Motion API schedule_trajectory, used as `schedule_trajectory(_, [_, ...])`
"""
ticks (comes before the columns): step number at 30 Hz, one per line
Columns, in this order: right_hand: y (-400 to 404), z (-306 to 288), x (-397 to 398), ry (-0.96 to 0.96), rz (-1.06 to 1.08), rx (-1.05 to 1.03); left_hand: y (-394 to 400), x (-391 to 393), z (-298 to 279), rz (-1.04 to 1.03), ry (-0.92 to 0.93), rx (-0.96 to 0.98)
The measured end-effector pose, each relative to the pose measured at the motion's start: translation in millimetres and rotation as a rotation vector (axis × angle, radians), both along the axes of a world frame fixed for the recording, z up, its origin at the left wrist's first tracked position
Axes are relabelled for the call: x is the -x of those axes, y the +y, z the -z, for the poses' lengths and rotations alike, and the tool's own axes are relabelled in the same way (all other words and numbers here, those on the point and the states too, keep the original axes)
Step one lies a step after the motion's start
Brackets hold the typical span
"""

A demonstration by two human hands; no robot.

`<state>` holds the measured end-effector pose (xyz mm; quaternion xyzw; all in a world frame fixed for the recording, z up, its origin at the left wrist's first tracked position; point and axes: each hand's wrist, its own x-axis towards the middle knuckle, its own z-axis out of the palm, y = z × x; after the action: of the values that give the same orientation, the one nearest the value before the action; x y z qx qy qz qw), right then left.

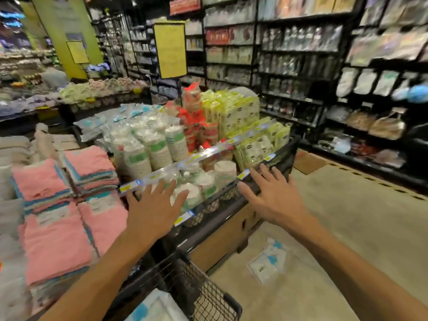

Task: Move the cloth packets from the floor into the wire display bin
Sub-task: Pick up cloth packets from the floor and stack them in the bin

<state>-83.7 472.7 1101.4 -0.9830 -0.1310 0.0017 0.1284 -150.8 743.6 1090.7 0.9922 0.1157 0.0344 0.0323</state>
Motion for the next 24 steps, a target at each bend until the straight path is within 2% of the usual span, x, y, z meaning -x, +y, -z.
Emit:
schedule_trajectory(5, [-90.1, 6.5, -0.5, 0.004, 0.151, -0.034, -72.9, -32.9, 6.1, 0.133, -0.006, 0.038])
schedule_trajectory(15, [-263.3, 23.9, -45.2, -0.037, 0.282, -0.044, -227.0, -103.6, 13.6, 0.225, 0.022, 0.025])
schedule_trajectory(24, [-364.5, 44.6, -77.7, -0.002, 0.387, -0.049, -312.9, -174.6, 45.9, 0.341, 0.040, 0.033])
